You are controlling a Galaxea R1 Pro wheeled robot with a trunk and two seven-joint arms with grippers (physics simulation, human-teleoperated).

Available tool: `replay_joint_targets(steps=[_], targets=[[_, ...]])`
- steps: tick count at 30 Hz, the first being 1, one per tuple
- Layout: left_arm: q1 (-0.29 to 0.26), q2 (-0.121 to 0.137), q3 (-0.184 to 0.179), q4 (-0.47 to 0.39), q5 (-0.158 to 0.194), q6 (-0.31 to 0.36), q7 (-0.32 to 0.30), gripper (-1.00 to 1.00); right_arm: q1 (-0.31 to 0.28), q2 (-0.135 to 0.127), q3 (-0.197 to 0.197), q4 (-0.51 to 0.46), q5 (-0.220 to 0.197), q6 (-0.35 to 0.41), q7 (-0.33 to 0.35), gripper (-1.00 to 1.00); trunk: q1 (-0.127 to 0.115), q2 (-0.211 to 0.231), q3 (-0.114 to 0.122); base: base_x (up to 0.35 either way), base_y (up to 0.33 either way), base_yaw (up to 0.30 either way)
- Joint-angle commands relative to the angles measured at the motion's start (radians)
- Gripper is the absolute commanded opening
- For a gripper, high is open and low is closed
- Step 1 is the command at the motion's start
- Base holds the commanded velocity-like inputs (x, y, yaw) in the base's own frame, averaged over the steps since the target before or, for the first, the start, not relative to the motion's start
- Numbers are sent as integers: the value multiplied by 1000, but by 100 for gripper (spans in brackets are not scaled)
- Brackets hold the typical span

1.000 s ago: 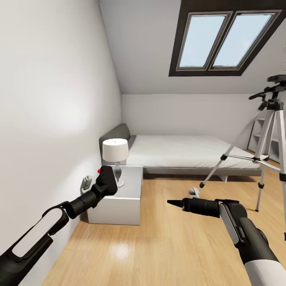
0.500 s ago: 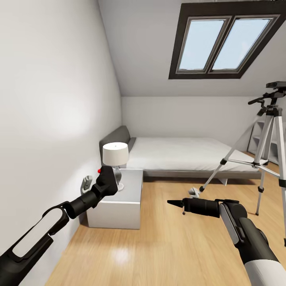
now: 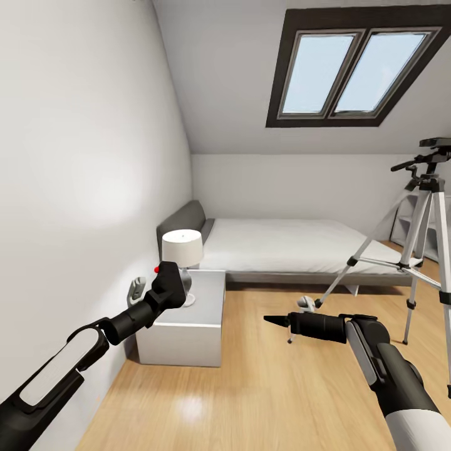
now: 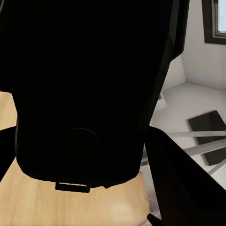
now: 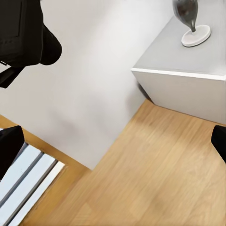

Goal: Attach the digital camera to the camera tripod in the bedroom.

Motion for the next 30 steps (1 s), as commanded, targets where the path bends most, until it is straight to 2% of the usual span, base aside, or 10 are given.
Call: replay_joint_targets(steps=[1, 30], targets=[[-1, 1, -1, -1, 9, 0, 4, -100, -1, 0, -1, 0, 1, 4, 4, 100, -4, 7, 2, 0, 0, 0], [-1, 1, -2, -1, 11, 0, 2, -100, -1, 0, -2, 0, 6, 4, 0, 100, -115, 210, 93, 0, 0, 0]])
